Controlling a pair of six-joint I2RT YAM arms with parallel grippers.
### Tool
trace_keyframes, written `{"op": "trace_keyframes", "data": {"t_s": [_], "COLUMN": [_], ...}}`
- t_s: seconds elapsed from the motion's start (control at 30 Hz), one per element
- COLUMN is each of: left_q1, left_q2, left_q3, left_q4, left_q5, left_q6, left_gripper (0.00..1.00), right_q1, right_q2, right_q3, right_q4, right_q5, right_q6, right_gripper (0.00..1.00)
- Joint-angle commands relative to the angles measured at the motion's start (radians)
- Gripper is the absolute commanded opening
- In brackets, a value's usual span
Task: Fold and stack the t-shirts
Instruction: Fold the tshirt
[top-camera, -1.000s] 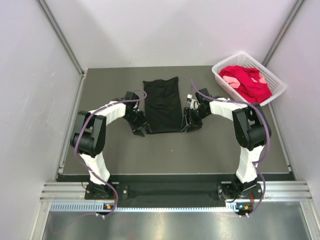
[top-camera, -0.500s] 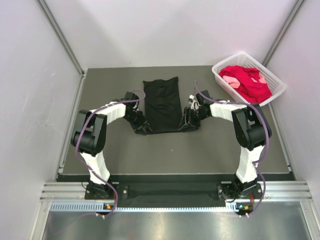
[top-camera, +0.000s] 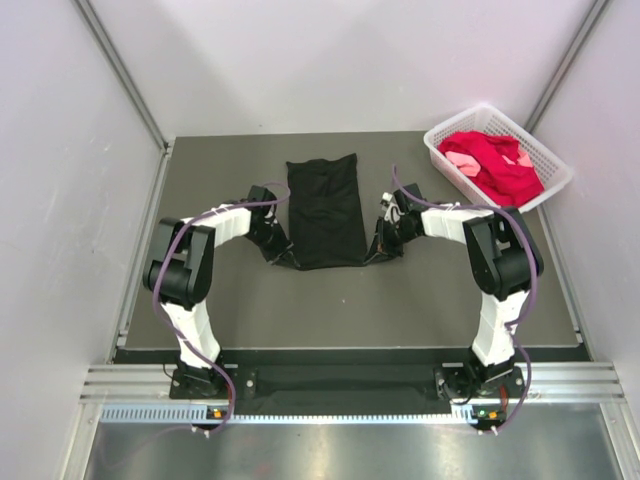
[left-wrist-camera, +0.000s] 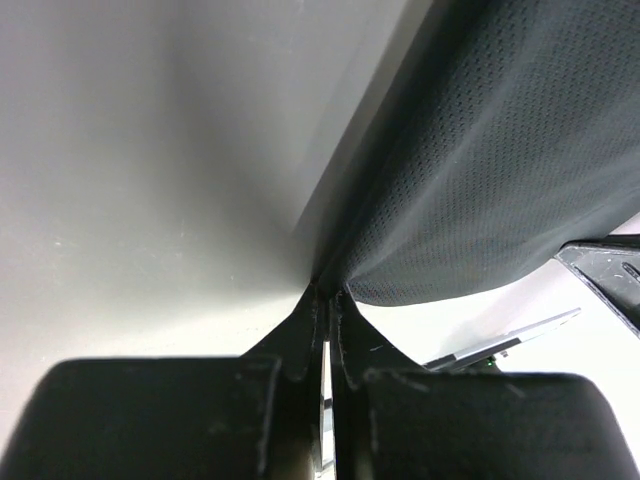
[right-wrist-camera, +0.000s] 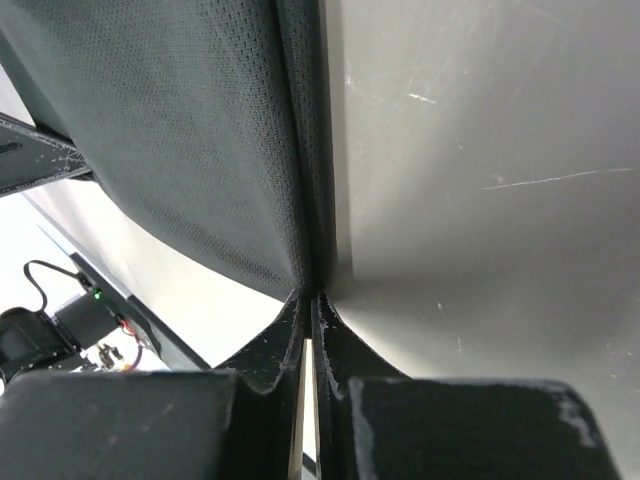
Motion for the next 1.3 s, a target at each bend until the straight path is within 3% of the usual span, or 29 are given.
{"op": "trace_keyframes", "data": {"t_s": [0.0,0.27,0.5,0.67,0.8,1.0,1.13,1.27], "left_q1": [0.001,-0.046,-0.176,-0.290,-0.396,-0.433,-0.427,-0.347], "left_q2": [-0.041,-0.260,-0.493,-0.629,-0.785,-0.926,-0.884,-0.750], "left_q3": [-0.029,-0.271,-0.501,-0.555,-0.570,-0.483,-0.353,-0.233], "left_q4": [0.007,0.013,0.050,0.013,-0.068,-0.189,-0.263,-0.274], "left_q5": [-0.046,-0.095,-0.133,-0.173,-0.202,-0.259,-0.357,-0.347], "left_q6": [0.035,0.015,-0.097,-0.209,-0.310,-0.396,-0.352,-0.250], "left_gripper": [0.00,0.00,0.00,0.00,0.00,0.00,0.00,0.00], "right_q1": [0.001,0.062,0.117,0.200,0.265,0.299,0.273,0.210], "right_q2": [-0.033,-0.239,-0.425,-0.598,-0.785,-0.965,-0.897,-0.752], "right_q3": [-0.019,-0.203,-0.455,-0.582,-0.624,-0.581,-0.448,-0.285], "right_q4": [0.014,0.023,0.119,0.121,0.057,-0.089,-0.158,-0.173], "right_q5": [0.026,0.069,0.086,0.122,0.155,0.210,0.234,0.205], "right_q6": [-0.044,-0.113,-0.061,-0.009,0.043,0.079,0.021,-0.035], "right_gripper": [0.00,0.00,0.00,0.00,0.00,0.00,0.00,0.00]}}
